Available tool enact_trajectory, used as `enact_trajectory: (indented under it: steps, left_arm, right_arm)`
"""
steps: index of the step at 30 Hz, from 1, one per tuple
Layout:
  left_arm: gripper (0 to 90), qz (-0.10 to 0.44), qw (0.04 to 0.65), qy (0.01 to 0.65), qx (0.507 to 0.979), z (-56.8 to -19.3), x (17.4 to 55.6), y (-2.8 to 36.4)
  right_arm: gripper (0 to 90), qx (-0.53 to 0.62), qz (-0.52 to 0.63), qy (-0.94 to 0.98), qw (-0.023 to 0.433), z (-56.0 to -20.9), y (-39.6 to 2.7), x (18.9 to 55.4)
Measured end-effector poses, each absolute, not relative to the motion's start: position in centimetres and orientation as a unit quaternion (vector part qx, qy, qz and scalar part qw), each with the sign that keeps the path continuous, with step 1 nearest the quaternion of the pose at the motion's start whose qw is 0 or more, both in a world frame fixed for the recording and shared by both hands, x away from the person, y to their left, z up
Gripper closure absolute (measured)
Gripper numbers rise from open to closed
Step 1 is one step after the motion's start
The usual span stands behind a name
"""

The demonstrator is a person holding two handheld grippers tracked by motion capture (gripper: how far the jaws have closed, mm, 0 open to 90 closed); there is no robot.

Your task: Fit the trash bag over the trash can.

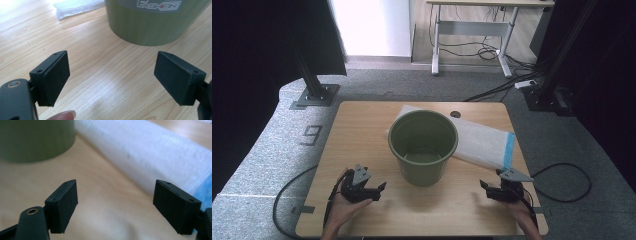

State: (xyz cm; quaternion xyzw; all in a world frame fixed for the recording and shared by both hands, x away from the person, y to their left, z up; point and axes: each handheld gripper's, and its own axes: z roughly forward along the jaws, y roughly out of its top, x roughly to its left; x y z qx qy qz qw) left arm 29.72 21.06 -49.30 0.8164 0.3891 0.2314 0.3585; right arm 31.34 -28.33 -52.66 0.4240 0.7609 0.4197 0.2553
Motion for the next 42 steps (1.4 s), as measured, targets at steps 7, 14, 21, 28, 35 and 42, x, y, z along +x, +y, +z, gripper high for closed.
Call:
enact_trajectory:
  steps: [7, 14, 21, 28, 35, 42]
  left_arm:
    - [13.4, 0.235, 0.361, 0.4, 0.809, -49.4, 29.6, 22.1]
    - [13.6, 0.237, 0.364, 0.416, 0.799, -49.6, 29.1, 23.4]
    - [14.3, 0.239, 0.374, 0.437, 0.783, -50.0, 28.5, 24.9]
    - [14.3, 0.245, 0.365, 0.443, 0.781, -50.2, 28.1, 24.9]
    - [14.4, 0.246, 0.361, 0.45, 0.779, -50.3, 28.0, 25.0]
    - [14.6, 0.242, 0.362, 0.449, 0.78, -50.3, 28.0, 25.0]
  right_arm:
    - [16.9, 0.42, 0.408, 0.766, 0.263, -51.5, -26.5, 35.5]
    - [15.3, 0.414, 0.37, 0.795, 0.245, -52.9, -23.4, 39.7]
    - [18.3, 0.407, 0.359, 0.809, 0.225, -54.5, -22.2, 40.9]
    - [36.1, 0.416, 0.358, 0.805, 0.225, -54.8, -22.7, 41.3]
    - [62.7, 0.438, 0.345, 0.8, 0.223, -54.8, -23.2, 41.4]
    - [86.0, 0.43, 0.335, 0.805, 0.233, -54.7, -23.3, 40.3]
